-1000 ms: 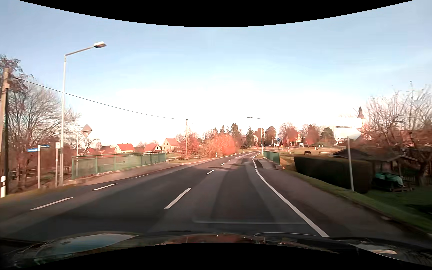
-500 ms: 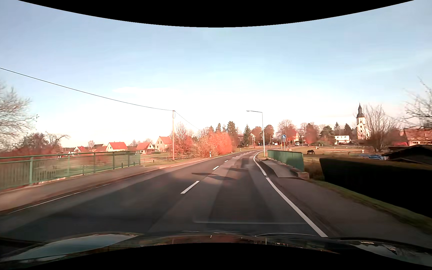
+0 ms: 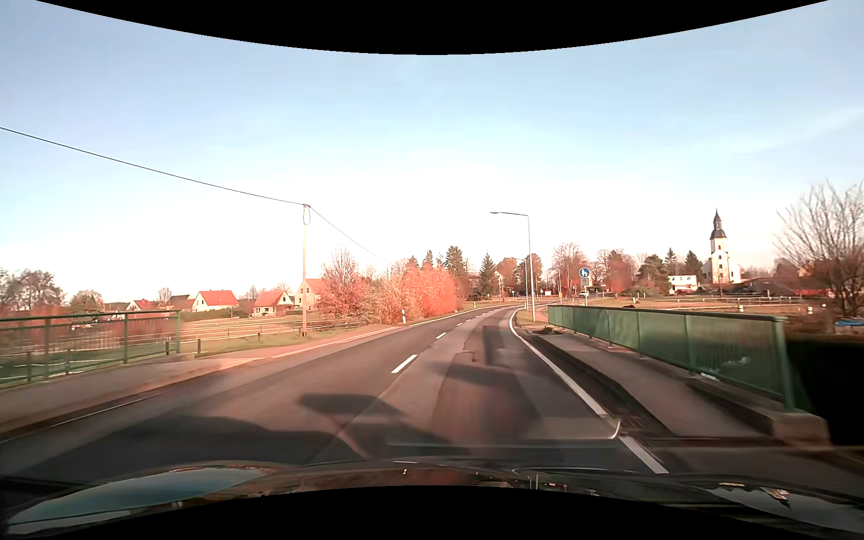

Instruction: Follow the waypoints while adhering to traffic rules and regulations

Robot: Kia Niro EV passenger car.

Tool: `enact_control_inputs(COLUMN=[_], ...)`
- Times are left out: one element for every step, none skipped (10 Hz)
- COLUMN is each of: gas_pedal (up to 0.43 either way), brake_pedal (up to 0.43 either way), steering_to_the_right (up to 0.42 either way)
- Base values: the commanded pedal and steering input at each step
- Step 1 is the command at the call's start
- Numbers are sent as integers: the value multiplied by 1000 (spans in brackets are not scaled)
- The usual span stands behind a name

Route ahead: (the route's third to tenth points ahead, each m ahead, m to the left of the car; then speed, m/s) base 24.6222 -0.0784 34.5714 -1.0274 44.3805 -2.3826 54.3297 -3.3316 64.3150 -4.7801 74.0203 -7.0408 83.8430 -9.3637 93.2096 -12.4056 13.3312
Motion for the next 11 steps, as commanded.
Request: enact_control_inputs(gas_pedal=[87,87,87,87,87,87,87,98,98,98,98], brake_pedal=[0,0,0,0,0,0,0,0,0,0,0], steering_to_the_right=[13,15,17,18,18,19,19,19,19,19,18])
